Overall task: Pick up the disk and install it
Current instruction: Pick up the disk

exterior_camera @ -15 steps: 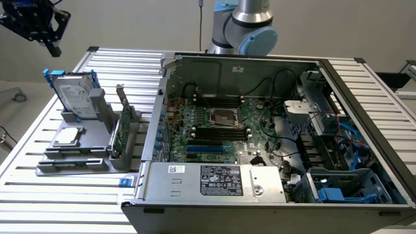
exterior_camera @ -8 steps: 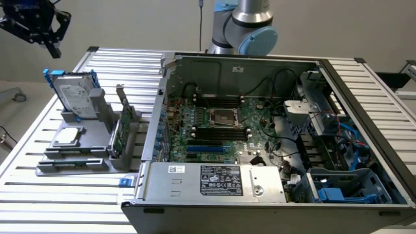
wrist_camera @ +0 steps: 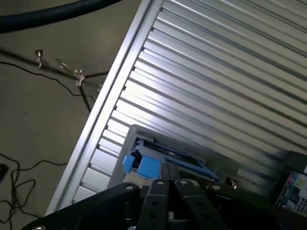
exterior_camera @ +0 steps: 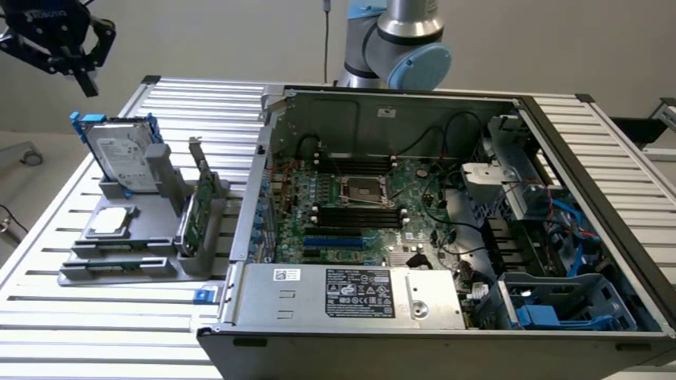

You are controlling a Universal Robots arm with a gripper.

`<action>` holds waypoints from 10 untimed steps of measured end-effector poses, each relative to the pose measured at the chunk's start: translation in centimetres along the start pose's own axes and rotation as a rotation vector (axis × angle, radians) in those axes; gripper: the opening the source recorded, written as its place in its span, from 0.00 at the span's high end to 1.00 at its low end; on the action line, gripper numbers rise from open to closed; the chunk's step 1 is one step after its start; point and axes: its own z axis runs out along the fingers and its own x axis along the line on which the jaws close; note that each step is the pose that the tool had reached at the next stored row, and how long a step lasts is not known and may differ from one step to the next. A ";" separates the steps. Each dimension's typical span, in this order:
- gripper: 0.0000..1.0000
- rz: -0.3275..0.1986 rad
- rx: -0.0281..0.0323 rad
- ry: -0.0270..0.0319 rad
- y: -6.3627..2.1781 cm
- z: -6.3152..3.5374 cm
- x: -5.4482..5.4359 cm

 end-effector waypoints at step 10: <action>0.89 -0.182 0.0014 0.0119 -0.01 0.07 0.0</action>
